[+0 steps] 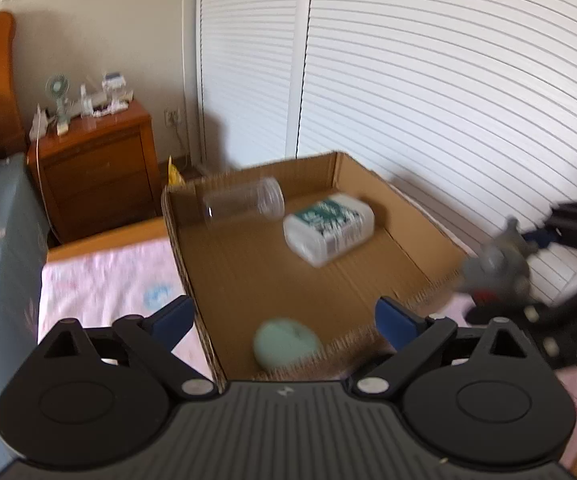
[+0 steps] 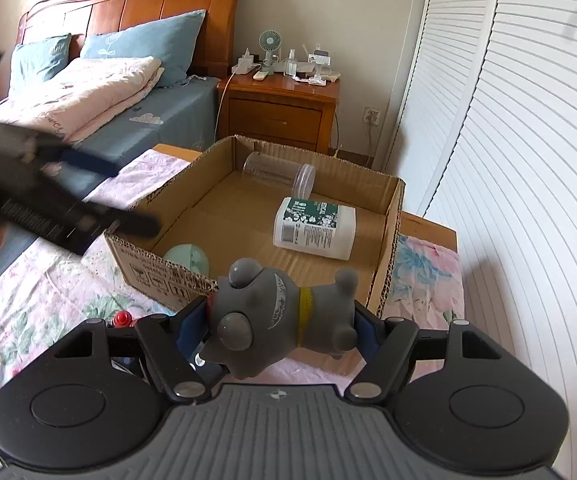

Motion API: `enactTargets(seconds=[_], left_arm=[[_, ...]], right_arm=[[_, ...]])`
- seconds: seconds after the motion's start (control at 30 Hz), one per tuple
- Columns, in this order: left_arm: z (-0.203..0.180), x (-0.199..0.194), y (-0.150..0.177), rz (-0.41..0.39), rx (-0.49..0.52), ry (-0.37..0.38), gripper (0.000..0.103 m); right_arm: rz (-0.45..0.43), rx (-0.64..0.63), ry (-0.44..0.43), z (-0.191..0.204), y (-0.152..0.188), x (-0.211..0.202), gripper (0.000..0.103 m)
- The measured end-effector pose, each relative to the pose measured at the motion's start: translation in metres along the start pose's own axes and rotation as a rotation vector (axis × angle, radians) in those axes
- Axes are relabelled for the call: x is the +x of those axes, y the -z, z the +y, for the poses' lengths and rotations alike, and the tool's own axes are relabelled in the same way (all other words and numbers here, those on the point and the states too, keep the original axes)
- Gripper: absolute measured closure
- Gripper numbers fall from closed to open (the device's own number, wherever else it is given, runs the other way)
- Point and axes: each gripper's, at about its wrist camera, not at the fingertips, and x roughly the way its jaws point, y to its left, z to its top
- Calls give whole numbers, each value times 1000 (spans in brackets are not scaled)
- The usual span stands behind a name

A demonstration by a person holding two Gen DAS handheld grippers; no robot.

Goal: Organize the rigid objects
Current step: 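Drop the light-blue ball into the box with the left gripper, then lower the grey toy dog into the box and open the right gripper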

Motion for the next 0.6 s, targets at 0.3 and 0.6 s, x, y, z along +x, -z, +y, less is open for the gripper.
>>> enactTargets(seconds=[0.3,0.6], left_arm=[[-21,-42,50,-24,0,-143,3],[-10,-59,72,-47,-50,-142,2]], right_arm=[[14,74,5,-9,-14,15,26],[50,158,38,-17,-37,44,26]])
